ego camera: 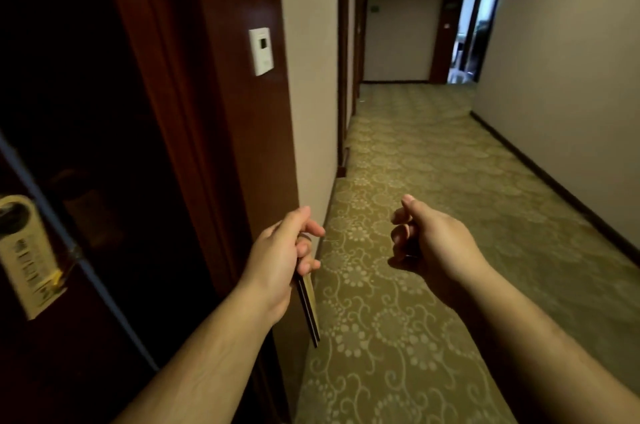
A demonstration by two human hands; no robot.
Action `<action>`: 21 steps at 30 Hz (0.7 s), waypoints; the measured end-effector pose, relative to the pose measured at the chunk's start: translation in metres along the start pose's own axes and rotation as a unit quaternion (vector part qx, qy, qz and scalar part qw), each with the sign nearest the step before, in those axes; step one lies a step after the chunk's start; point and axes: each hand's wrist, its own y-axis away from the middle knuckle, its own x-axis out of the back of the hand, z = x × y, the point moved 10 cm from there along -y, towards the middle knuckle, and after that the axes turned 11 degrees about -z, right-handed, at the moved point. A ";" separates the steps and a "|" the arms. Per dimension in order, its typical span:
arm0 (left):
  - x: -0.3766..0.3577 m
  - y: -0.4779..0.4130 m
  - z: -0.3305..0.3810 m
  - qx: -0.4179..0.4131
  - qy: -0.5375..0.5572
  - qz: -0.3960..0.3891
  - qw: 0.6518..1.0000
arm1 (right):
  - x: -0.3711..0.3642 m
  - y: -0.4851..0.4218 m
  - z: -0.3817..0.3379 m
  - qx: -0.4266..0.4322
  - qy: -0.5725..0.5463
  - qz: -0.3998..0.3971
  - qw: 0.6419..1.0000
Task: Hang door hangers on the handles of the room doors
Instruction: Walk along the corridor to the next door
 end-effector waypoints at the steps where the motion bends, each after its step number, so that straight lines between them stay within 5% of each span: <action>1: -0.011 -0.003 0.000 0.001 0.002 -0.008 1.000 | 0.011 0.001 -0.003 0.001 -0.007 0.010 1.000; 11: -0.091 -0.070 0.022 -0.030 0.004 -0.115 0.993 | 0.088 -0.014 -0.047 0.049 -0.012 0.065 0.997; 21: -0.088 -0.189 0.035 -0.049 0.009 -0.145 0.988 | 0.091 -0.131 -0.086 0.090 0.008 0.069 0.994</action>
